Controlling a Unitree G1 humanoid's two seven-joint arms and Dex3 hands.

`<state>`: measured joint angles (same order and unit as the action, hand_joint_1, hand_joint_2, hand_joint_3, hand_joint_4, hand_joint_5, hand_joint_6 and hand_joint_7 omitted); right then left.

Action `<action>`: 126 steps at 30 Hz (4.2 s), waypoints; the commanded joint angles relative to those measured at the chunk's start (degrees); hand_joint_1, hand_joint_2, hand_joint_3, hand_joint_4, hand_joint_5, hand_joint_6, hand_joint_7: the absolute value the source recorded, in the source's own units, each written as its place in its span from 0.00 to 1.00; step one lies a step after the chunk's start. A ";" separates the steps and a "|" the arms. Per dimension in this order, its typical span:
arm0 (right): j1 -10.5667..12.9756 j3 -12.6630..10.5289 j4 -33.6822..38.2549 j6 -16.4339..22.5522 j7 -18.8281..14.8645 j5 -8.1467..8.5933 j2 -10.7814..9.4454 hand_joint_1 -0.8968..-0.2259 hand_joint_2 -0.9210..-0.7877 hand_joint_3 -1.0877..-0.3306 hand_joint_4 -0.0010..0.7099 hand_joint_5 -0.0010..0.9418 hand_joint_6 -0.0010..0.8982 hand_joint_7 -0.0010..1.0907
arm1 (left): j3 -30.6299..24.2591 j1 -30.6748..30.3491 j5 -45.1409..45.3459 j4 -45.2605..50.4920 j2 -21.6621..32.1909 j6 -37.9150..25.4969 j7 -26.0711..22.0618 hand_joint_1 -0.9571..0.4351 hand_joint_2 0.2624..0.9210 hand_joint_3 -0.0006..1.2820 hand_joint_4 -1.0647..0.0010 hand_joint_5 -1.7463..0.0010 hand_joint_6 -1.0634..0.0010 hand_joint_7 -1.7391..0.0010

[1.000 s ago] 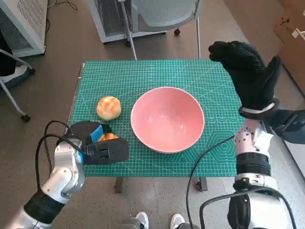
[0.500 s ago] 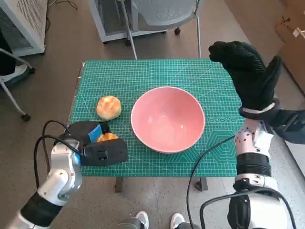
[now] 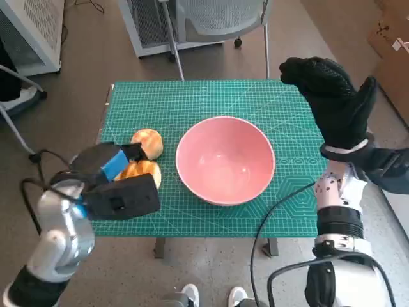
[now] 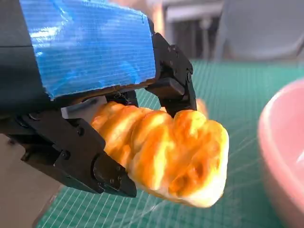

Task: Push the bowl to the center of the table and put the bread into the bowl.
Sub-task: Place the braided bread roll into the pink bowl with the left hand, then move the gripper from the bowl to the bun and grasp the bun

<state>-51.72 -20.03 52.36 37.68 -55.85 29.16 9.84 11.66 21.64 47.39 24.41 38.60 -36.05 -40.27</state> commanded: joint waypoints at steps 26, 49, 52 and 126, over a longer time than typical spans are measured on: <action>2.30 -0.15 -2.09 -1.37 -0.87 0.53 0.34 0.41 0.00 0.51 0.39 0.00 0.40 0.00 | 8.69 21.97 -1.07 -14.07 -14.90 17.50 12.20 0.69 0.96 0.01 0.23 0.38 0.30 0.43; 5.72 -0.13 -7.89 -2.23 1.91 0.41 0.80 0.39 0.00 0.51 0.38 0.00 0.41 0.00 | 16.81 32.63 -0.24 -37.08 -21.63 21.51 8.72 0.69 1.00 0.08 0.38 0.28 0.46 0.33; 6.02 -0.03 -8.50 -2.35 2.37 0.37 0.76 0.39 0.00 0.52 0.38 0.00 0.41 0.00 | 15.87 31.87 -1.87 -36.66 -21.18 20.97 6.97 0.79 0.97 0.14 0.55 0.33 0.58 0.57; 4.05 1.76 -5.17 -1.66 2.27 -0.25 0.53 0.38 0.00 0.54 0.39 0.00 0.40 0.00 | 5.10 22.13 -6.24 -31.28 -5.09 9.03 1.56 0.63 0.63 0.00 1.00 1.00 0.86 1.00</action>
<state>-47.49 -18.26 45.92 35.99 -52.87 29.11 10.18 15.67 42.29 41.57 -4.41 34.57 -27.89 -39.75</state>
